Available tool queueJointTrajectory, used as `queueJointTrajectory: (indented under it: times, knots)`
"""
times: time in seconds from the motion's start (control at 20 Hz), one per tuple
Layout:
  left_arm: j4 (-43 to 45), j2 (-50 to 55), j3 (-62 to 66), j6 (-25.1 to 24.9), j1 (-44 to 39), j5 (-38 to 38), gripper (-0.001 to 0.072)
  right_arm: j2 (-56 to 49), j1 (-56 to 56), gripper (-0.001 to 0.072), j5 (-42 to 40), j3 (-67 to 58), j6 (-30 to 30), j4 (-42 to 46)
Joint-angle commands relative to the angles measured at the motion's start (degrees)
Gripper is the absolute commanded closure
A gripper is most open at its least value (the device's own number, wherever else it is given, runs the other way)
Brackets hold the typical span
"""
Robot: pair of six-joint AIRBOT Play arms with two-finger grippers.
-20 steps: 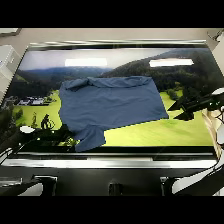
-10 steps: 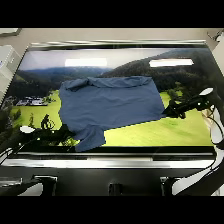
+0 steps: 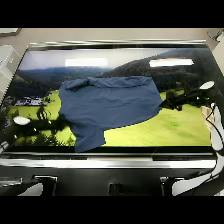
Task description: Fold the clothes and pants, and hang the long-sleeved shirts on hangers.
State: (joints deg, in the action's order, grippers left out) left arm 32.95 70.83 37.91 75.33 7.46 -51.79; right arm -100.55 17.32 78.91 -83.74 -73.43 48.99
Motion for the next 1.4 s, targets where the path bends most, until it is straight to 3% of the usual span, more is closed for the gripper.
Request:
queueJointTrajectory:
  times: [0.0,0.15,0.3,0.45,0.6,0.85,1.0,1.15,1.35]
  knots:
    - [-0.11,-0.02,15.80,-0.37,-0.02,0.35,0.0692,7.58,-4.11,0.0679,-7.15,-2.08,2.99,-4.76]
    - [4.57,0.33,35.34,1.53,0.00,2.43,0.0693,12.52,-12.76,0.0680,-17.84,-9.03,2.89,5.49]
    - [17.20,0.57,54.66,8.98,0.02,1.75,0.0693,16.00,-21.03,0.0680,-26.29,-18.29,-3.37,23.50]
    - [26.75,0.46,72.06,12.79,0.24,-4.46,0.0694,20.24,-25.16,0.0679,-25.27,-27.58,-11.67,36.28]
    - [30.82,-2.19,85.85,12.81,0.72,-13.33,0.0693,29.18,-25.27,0.0679,-21.75,-32.39,-12.52,38.45]
    - [37.59,-19.96,80.52,16.83,1.16,-18.12,0.0693,48.22,-25.27,0.0679,-14.67,-32.41,-17.84,38.75]
    - [43.45,-26.71,76.43,21.27,1.16,-20.76,0.0693,52.78,-25.27,0.0680,-7.93,-32.41,-22.75,39.39]
    - [43.67,-24.41,75.38,21.16,1.14,-20.83,0.0694,49.00,-25.24,0.0679,-5.84,-32.41,-23.47,41.13]
    - [39.36,-10.71,74.10,18.97,1.11,-20.87,0.0694,34.86,-25.27,0.0679,-7.39,-32.41,-23.23,41.09]
